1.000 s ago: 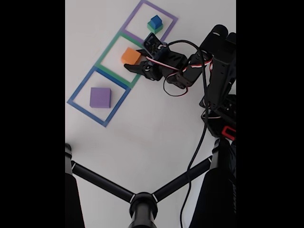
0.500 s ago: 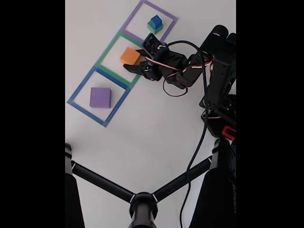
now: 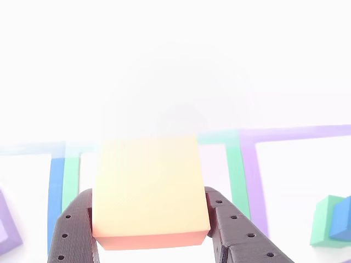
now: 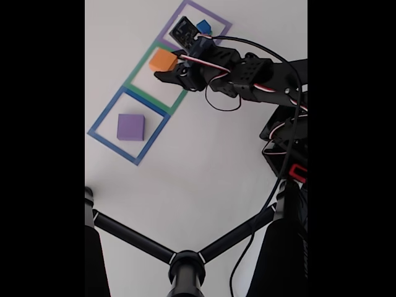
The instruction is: Tower of hanoi
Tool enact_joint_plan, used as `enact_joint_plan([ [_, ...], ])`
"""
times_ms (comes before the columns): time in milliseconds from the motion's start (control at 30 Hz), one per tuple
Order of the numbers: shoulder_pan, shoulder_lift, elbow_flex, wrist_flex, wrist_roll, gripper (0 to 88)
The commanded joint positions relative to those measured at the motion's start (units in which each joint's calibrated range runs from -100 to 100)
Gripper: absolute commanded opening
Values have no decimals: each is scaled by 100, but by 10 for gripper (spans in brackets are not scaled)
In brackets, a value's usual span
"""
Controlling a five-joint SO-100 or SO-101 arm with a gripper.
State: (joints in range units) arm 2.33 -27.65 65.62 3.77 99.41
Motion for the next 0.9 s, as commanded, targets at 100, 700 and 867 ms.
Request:
enact_joint_plan([
  [100, -137, -1228, -1826, 2991, 59, 117],
  [700, -655, -1470, -4944, 6578, 59, 113],
  [867, -1125, -1454, -5353, 6991, 59, 113],
])
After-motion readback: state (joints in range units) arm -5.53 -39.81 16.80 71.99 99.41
